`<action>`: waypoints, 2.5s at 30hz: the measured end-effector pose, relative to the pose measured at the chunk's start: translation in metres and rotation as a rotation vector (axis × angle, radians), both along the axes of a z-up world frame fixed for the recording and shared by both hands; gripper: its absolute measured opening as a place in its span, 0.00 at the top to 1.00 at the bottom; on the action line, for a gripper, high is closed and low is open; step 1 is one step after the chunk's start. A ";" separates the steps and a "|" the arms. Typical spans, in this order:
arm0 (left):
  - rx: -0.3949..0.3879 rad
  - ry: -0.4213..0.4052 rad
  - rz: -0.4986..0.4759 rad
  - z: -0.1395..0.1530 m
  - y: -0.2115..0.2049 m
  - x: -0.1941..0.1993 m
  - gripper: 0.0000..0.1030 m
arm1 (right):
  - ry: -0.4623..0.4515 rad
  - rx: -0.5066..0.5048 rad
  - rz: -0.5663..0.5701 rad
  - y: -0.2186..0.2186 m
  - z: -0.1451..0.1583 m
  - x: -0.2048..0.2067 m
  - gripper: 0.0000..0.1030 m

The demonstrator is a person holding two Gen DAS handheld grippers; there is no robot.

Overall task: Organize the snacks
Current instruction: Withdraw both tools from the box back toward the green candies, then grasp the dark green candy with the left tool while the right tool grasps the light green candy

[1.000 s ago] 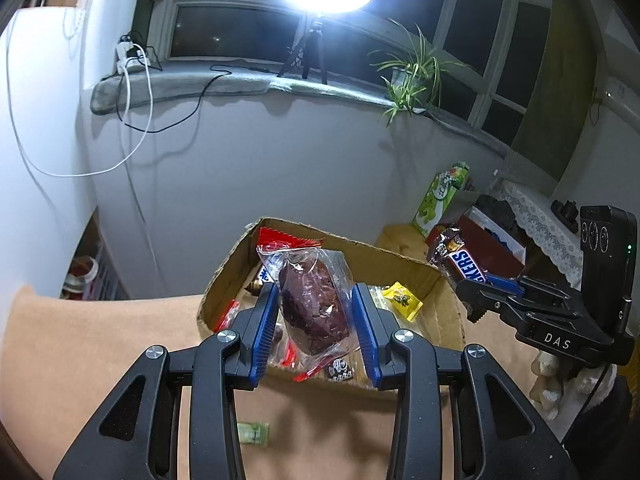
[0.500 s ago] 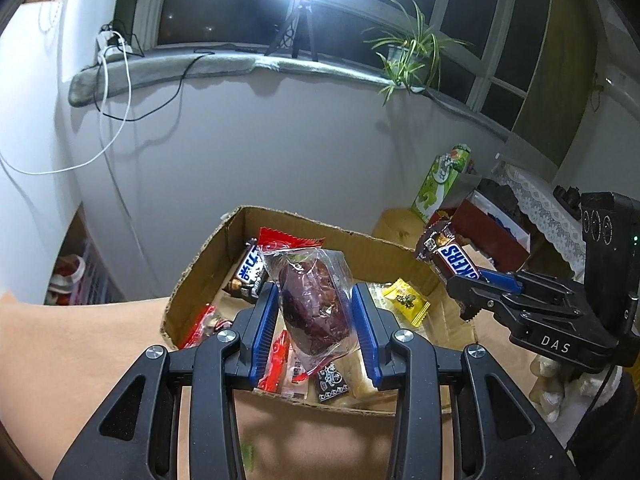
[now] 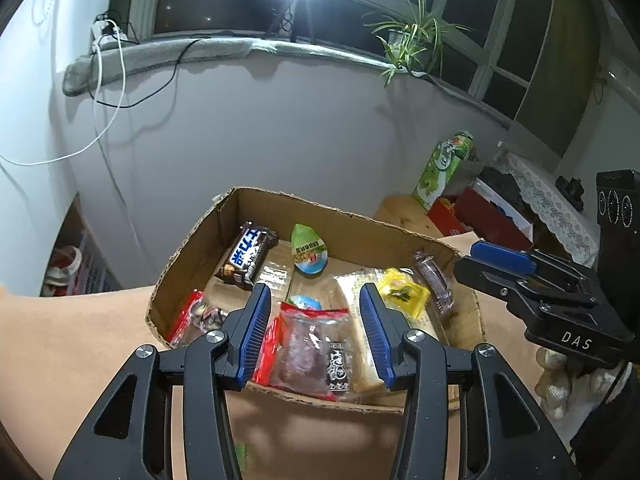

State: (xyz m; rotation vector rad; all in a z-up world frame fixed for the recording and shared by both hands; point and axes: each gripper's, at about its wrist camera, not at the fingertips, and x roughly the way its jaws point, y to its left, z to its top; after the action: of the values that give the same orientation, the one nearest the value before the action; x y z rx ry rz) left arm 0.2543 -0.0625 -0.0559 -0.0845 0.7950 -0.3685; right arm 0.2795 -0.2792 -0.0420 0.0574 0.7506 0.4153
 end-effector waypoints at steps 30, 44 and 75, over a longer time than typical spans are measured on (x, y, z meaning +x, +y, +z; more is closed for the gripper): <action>-0.005 0.004 0.246 -0.011 0.115 -0.145 0.56 | 0.042 -0.006 0.302 0.092 -0.011 -0.103 0.47; 0.032 0.072 0.170 -0.058 0.093 -0.151 0.48 | 0.113 -0.154 0.432 0.156 -0.053 -0.087 0.47; 0.151 0.080 0.172 -0.086 0.084 -0.124 0.62 | 0.149 -0.285 0.514 0.221 -0.089 -0.054 0.55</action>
State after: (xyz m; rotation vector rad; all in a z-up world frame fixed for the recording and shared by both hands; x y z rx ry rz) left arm 0.1305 0.0214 -0.1415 -0.0255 0.8859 -0.1426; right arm 0.2253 -0.0586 -0.1315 -0.3836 0.9660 0.7932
